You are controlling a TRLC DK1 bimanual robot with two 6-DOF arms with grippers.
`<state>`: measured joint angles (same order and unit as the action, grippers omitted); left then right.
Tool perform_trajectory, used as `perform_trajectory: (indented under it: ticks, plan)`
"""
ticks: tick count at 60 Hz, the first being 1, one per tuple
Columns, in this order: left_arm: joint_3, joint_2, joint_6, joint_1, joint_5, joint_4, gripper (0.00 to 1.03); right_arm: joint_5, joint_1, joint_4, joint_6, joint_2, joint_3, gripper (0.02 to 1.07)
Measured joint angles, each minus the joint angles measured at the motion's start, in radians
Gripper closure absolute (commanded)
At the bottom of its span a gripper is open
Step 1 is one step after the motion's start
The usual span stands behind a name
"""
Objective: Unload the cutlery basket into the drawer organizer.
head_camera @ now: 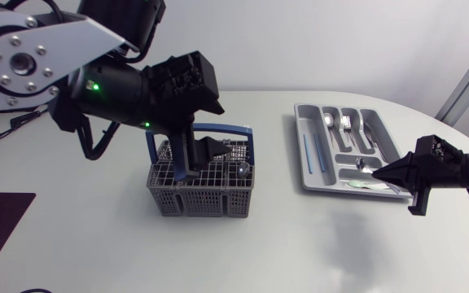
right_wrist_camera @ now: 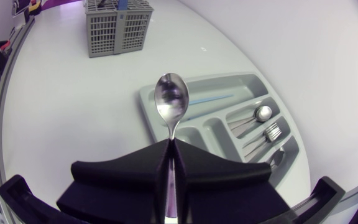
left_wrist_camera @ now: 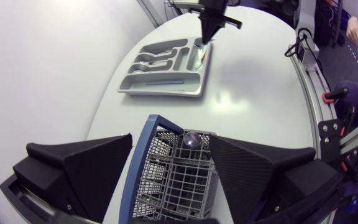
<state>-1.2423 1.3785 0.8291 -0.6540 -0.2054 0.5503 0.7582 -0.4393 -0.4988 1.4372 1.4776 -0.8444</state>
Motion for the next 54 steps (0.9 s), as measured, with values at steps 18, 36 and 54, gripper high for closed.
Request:
perform_trajectory:
  ticks: [18, 36, 54]
  plan:
    - [0.0, 0.098, 0.227, -0.01, 0.0, 0.056, 0.12, -0.075, -0.026, -0.004, 0.137, 0.251, -0.186, 1.01]
    - [-0.022, 0.124, 0.352, -0.043, 0.0, 0.121, 0.16, -0.181, 0.037, 0.039, 0.231, 0.311, -0.217, 1.01]
    - [-0.04, 0.148, 0.397, -0.066, 0.0, 0.158, 0.19, -0.3, 0.108, 0.163, 0.304, 0.324, -0.192, 1.01]
